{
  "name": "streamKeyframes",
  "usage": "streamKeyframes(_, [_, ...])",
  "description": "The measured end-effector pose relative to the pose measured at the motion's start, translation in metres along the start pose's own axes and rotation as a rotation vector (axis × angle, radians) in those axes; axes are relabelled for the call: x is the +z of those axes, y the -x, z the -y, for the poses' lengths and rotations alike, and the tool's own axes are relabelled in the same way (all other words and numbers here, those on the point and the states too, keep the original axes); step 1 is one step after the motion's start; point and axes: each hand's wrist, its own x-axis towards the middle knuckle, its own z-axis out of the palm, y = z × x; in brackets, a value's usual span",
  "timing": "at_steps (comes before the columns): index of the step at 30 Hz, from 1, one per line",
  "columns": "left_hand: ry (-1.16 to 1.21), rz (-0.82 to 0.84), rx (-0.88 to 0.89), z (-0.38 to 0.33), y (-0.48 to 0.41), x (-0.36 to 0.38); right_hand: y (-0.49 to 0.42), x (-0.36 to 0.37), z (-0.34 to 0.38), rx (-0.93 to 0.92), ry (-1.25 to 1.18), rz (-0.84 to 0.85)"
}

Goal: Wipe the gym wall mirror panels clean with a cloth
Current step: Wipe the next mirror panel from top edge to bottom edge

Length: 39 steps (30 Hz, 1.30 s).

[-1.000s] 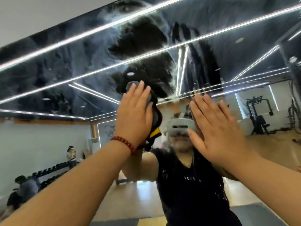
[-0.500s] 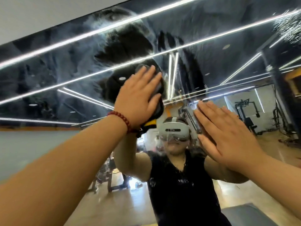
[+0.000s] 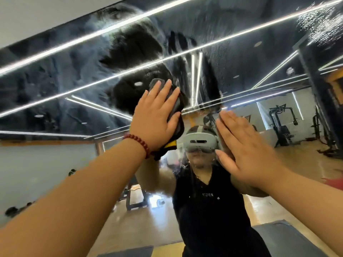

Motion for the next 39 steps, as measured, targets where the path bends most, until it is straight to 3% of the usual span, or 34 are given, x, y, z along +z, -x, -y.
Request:
streamKeyframes(2, [0.011,-0.032,0.03,-0.031,0.019,0.011,0.0,0.001,0.001,-0.008,-0.014,-0.03])
streamKeyframes(6, [0.071,-0.026,0.256,-0.083,0.079,0.033,0.009,0.001,-0.002,-0.021,-0.056,-0.007])
streamKeyframes(10, [0.042,0.032,0.333,-0.075,0.09,0.03,0.034,-0.003,-0.006,-0.067,-0.039,0.046])
streamKeyframes(14, [0.071,-0.002,0.005,-0.043,0.046,0.016,0.043,-0.005,-0.007,-0.086,-0.012,0.069])
streamKeyframes(17, [0.078,-0.035,-0.085,-0.052,0.042,0.018,0.045,-0.003,-0.005,-0.058,-0.025,0.073])
streamKeyframes(19, [0.067,-0.04,0.006,-0.07,0.059,0.025,0.046,-0.003,-0.005,-0.049,-0.026,0.078])
streamKeyframes(22, [0.006,0.046,0.32,-0.096,0.094,0.034,0.046,-0.004,-0.007,-0.063,-0.038,0.071])
streamKeyframes(24, [-0.007,0.062,0.403,-0.093,0.1,0.034,0.047,-0.006,-0.008,-0.07,-0.046,0.071])
streamKeyframes(26, [0.022,0.026,0.259,-0.083,0.091,0.03,0.047,-0.007,-0.009,-0.063,-0.048,0.079])
streamKeyframes(29, [0.13,-0.035,-0.273,-0.075,0.077,0.024,0.053,-0.005,-0.003,-0.022,-0.025,0.099])
streamKeyframes(31, [0.171,-0.051,-0.404,-0.095,0.082,0.029,0.057,-0.003,0.003,0.013,-0.002,0.094])
streamKeyframes(36, [0.102,0.046,-0.097,-0.144,0.147,0.047,0.06,-0.002,0.016,0.094,-0.014,0.09])
streamKeyframes(39, [0.104,0.055,-0.016,-0.141,0.158,0.046,0.071,-0.002,0.027,0.125,-0.018,0.097])
